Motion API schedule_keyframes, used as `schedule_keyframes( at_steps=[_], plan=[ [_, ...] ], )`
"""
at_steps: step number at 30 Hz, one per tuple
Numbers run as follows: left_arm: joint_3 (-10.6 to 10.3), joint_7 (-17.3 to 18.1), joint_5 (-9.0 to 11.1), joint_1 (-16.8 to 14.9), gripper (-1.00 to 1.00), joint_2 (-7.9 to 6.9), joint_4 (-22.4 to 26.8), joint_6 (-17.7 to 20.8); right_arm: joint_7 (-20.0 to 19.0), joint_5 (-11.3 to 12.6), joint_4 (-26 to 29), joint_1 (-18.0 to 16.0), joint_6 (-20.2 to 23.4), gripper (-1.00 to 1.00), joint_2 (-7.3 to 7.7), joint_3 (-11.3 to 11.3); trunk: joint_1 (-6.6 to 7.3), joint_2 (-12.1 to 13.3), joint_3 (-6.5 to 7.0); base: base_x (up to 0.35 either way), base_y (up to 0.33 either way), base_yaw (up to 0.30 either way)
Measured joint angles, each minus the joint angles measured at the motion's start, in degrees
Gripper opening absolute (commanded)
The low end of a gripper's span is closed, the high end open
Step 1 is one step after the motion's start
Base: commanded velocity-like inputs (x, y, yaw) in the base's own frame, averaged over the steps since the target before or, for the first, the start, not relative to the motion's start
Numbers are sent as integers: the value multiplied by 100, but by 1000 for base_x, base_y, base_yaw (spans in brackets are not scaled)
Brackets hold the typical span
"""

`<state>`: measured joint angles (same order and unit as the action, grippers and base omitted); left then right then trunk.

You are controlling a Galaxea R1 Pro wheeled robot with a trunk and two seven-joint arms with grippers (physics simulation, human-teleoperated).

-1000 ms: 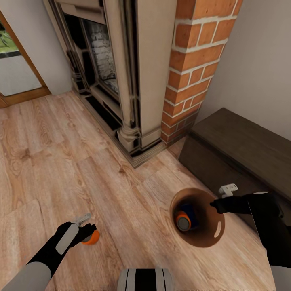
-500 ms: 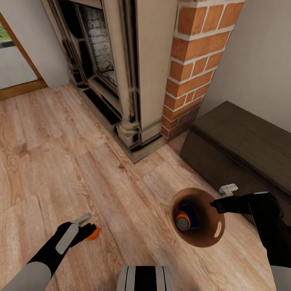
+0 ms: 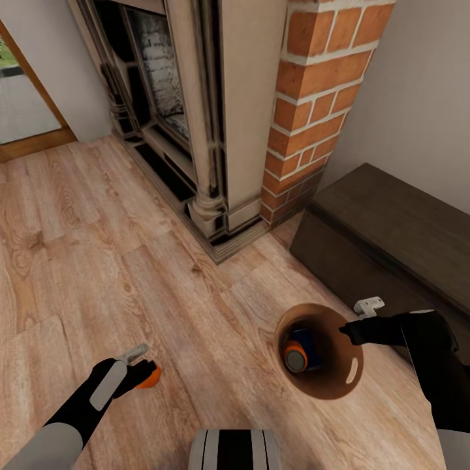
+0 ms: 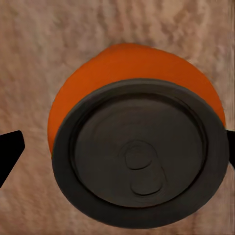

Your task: Put the three can of soda from the living room inside the tash can in the kitchen.

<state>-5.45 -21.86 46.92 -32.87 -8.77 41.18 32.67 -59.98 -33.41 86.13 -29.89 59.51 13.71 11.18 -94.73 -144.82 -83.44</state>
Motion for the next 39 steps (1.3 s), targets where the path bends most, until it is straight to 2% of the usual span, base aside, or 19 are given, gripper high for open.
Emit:
schedule_keyframes(
  at_steps=[1, 6, 19, 23, 25, 26, 28, 29, 30, 32, 35, 36, 38, 39],
  plan=[
    [0, 26, -1, 0, -100, 0, 1, -1, 0, 0, 0, -1, 1, -100, 0, 0, 0, 0, 0, 0, 0, 0],
    [-1, 144, 11, -2, -100, -1, 4, -3, 0, 0, 0, 1, 1, -100, 0, 0, 0, 0, 0, 0, 0, 0],
    [-2, 181, 5, -11, -100, -8, 83, 8, 0, -6, 0, 1, 1, -100, -5, 0, 0, 0, 0, 0, 0, 0],
    [1, 142, 8, 34, -100, -3, 330, 8, 0, -8, 0, 1, 2, -100, -9, 0, 0, 0, 0, 0, 0, 0],
    [-1, 110, 8, 105, -100, 2, 530, 15, 3, -27, -1, -3, -15, -100, -22, -1, 6, 2, 44, 0, 0, 0],
    [2, 101, 11, 172, -100, 4, 693, 22, 4, -26, -7, -5, -4, -100, -30, -6, 8, 4, 66, 0, 0, 0],
    [5, 74, 39, 497, -100, 6, 1419, 46, 7, -20, -32, -6, 9, -100, -42, -17, 14, 6, 110, 0, 0, 0],
    [6, 43, 53, 691, -100, 9, 1874, 63, 14, -19, -48, -7, 14, -100, -46, -21, 16, 7, 132, 0, 0, 0],
    [7, -92, 67, 975, -100, 12, 2583, 88, 24, -25, -63, -7, 11, -100, -49, -18, 19, 9, 155, 0, 0, 0],
    [4, -295, 92, 1212, -100, 26, 3309, 101, 34, -53, -76, -8, -8, -100, -52, -13, 24, 11, 199, 0, 0, 0],
    [-3, -556, 241, 1394, -100, 53, 4109, 249, 50, -47, -92, -8, -3, -100, -61, -10, 32, 16, 265, 0, 0, 0],
    [-9, -682, 334, 1438, -100, 70, 4425, 457, 56, -50, -97, -8, -5, -100, -77, -10, 35, 17, 288, 0, 0, 0],
    [-9, -831, 402, 1465, -100, 181, 4751, 757, 67, -47, -104, -10, -3, -100, -121, -9, 39, 20, 332, 0, 0, 0],
    [-5, -887, 458, 1460, -100, 311, 4871, 884, 73, -49, -107, -12, -7, -100, -156, -9, 42, 21, 354, 0, 0, 23]
  ],
)
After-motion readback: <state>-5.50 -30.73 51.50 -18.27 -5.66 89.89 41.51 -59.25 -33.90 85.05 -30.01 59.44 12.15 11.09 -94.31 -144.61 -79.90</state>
